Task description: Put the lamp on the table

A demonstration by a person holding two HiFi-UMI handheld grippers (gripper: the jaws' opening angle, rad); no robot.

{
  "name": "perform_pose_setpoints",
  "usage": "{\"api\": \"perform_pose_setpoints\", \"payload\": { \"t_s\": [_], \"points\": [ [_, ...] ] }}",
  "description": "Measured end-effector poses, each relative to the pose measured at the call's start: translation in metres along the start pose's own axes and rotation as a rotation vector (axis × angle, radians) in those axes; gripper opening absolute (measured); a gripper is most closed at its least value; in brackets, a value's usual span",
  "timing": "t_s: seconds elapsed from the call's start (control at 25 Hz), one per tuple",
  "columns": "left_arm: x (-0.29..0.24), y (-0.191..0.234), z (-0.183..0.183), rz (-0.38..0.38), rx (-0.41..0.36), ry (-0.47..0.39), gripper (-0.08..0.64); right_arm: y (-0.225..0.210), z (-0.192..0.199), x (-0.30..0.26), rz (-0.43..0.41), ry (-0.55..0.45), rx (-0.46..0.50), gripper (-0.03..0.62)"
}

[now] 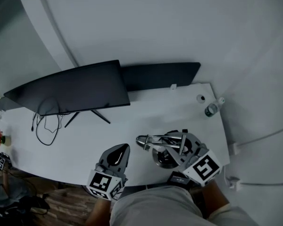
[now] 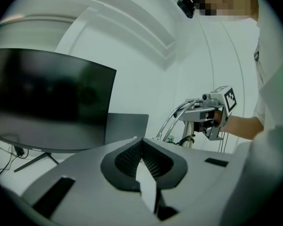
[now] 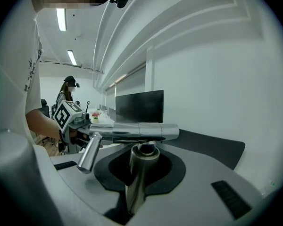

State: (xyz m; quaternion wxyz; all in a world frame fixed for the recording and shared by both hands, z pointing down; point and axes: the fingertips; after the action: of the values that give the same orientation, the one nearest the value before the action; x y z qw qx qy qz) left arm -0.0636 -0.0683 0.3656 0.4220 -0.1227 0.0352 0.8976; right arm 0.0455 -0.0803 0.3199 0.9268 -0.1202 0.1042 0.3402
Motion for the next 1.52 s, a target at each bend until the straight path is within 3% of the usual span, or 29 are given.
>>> {"api": "perform_pose_setpoints", "payload": {
  "t_s": [0.52,1.52],
  "points": [
    [-0.028,0.036,0.009,0.025,0.017,-0.010,0.003,-0.034,0.007,-0.056,0.011,0.004,-0.018,0.055],
    [-0.040,0.038,0.025,0.014,0.027,0.021,0.003,-0.056,0.042,-0.109,-0.073,-0.006,0.001,0.055]
  ]
}}
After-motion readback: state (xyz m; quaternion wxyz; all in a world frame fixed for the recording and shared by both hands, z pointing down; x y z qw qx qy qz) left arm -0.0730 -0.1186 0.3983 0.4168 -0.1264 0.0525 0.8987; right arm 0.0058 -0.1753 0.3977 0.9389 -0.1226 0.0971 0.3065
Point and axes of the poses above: the fingertips, and each gripper's own axes: x backward along the fingers, y to its left, z out of its underside, and after that the axes turned 13 degrees about -x, right-handed
